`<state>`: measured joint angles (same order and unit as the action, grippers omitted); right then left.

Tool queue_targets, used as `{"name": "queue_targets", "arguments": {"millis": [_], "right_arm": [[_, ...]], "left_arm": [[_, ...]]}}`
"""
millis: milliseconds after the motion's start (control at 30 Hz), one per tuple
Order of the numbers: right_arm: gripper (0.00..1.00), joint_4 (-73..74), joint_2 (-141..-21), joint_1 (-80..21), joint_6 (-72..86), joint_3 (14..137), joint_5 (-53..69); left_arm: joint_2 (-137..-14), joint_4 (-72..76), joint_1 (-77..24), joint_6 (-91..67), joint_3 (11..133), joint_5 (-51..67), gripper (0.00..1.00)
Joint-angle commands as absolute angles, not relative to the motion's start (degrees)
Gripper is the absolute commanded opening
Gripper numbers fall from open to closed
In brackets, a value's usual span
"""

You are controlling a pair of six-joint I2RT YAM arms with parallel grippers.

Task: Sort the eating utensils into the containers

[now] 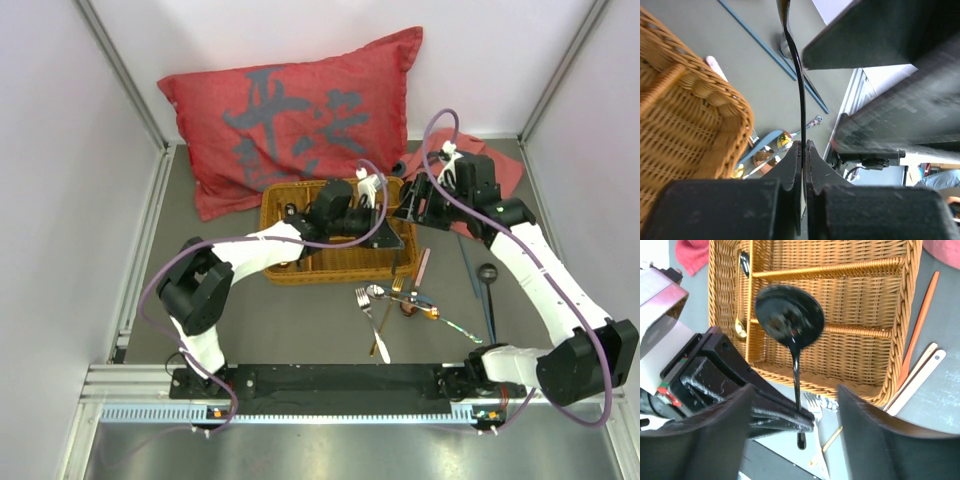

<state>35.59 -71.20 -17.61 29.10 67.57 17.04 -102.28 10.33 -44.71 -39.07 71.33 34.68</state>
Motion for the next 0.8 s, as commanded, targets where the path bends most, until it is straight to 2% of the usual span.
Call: {"name": "queue_targets", "arguments": {"millis": [0,33,167,533,767], "right_arm": [[0.76,34.89,-68.56,-18.54,28.21,70.22,15.82],[0.83,34.98,-68.55,-18.54,28.04,70.05,15.65],[0.94,35.33,-68.12,-18.54,27.25,69.61,14.51],[0.98,37.61,-68.82,-18.46,21.36,68.64,6.69],[0.98,39.11,-71.80,-17.84,18.98,68.03,2.29]], "left_arm": [[-99.94,12.39,-42.28,-38.15,70.49,34.19,0.00],[-99.58,12.22,-41.14,-37.80,69.71,34.19,0.00],[-98.00,8.10,-37.71,-35.78,68.64,33.84,0.00],[-89.74,-6.04,-22.17,-25.67,62.93,31.30,0.00],[-88.86,-18.44,-18.37,-19.08,64.60,20.49,0.00]]}}
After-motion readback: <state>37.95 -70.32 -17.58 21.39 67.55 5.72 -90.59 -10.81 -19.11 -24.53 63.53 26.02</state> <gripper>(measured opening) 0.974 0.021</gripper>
